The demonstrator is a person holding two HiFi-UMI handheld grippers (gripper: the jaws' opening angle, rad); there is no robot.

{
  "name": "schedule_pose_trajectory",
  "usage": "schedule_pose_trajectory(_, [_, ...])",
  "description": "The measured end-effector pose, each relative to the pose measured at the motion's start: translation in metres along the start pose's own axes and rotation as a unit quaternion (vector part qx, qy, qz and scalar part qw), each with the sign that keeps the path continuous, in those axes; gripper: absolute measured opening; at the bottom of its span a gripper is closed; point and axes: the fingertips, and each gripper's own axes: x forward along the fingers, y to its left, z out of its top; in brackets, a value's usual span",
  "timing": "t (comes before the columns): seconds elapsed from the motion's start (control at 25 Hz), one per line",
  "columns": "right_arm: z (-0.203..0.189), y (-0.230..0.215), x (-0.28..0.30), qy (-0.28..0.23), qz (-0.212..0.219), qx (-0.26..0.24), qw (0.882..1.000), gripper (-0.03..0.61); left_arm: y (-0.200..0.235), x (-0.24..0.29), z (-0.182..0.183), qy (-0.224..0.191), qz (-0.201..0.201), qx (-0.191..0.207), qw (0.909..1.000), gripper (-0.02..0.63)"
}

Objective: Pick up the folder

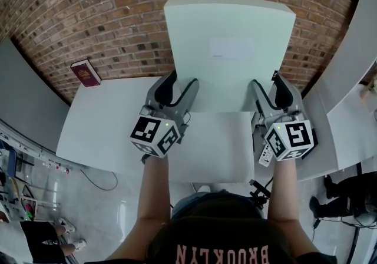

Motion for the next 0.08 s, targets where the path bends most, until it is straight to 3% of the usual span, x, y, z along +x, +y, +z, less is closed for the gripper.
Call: schedule_pose_trajectory(0.08, [0.0021,-0.0003,0.0008,-0.001,0.000,-0.001,1.000,0.244,0.0004,0.0007,0.0021,-0.001,0.001,0.002,1.0000,0.241])
